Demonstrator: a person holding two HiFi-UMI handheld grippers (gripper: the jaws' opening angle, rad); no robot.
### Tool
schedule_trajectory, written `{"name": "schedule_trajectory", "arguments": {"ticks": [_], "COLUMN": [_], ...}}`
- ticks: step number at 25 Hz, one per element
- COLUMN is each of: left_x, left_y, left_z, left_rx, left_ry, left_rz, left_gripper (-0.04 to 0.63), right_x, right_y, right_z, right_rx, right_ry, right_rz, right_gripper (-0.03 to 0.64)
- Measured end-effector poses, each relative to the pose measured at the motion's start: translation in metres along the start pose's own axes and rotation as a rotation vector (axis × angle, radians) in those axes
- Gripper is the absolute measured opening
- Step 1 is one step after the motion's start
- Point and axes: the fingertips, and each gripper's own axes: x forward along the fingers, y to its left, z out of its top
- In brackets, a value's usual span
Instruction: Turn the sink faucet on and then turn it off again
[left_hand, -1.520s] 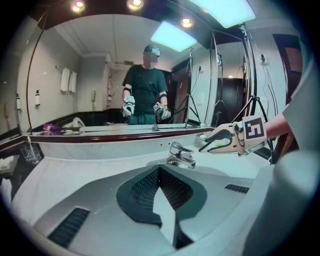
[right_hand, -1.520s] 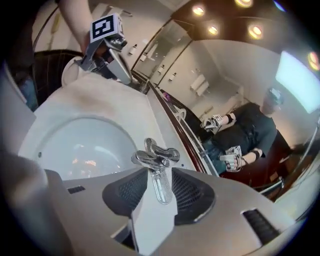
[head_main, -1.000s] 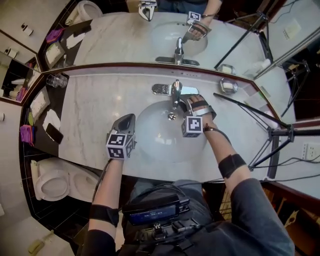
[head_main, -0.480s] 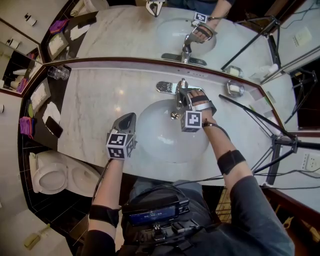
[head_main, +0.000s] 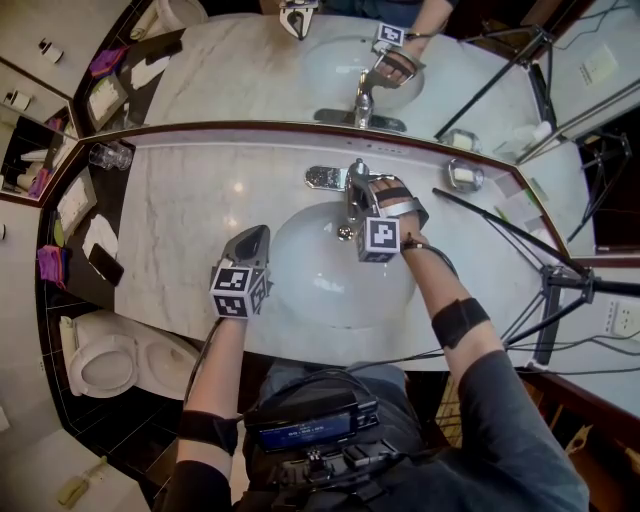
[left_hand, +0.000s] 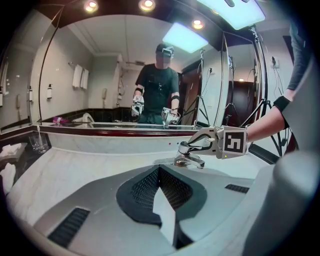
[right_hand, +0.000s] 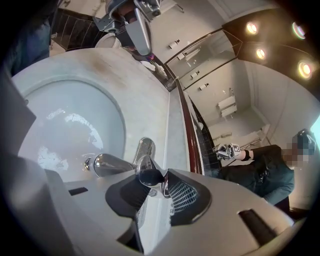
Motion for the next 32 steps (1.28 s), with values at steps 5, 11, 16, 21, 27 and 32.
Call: {"name": "schedule_trajectory", "arguments": {"ticks": [5,11,16,21,27,32], "left_x": [0.005,0.007,0.007,0.004,0.002,0.001], "left_y": [-0.003,-0.008,-0.007,-0.004,-0.003,-0.005], "left_z": [0.002,0.004,0.005,0.007,0.010,0.013], "left_rx": [0.003,0.004,0.007,0.007,0.007,0.011], "left_ry": [-0.001,-0.001,-0.005,-0.007,-0.014,-0.020], "left_rz": [-0.010,-0.018,-0.016,-0.011,-0.006,-0.008], "left_gripper": [0.000,0.000,0.000,0.000,0.000,0.000], "right_x": [-0.003,0.000,0.004,0.008,0.009,0.008], "right_y": [-0.015,-0.019,-0.021,-0.028,-0.027,-0.025], "right_z": [0.003,0.003,-0.003,-0.007,-0.008,-0.012], "right_rx": [0.114,0.106,0.191,0.318,0.319,0.352], "right_ry": [-0.023,-0.039,-0.039,-0.037,-0.023,0.011], "right_rz": [0.055,0.130,0.168,0.243,0.252,0.236], "right_gripper": [0.133,0.132,0.132,0.132,0.132,0.133]}}
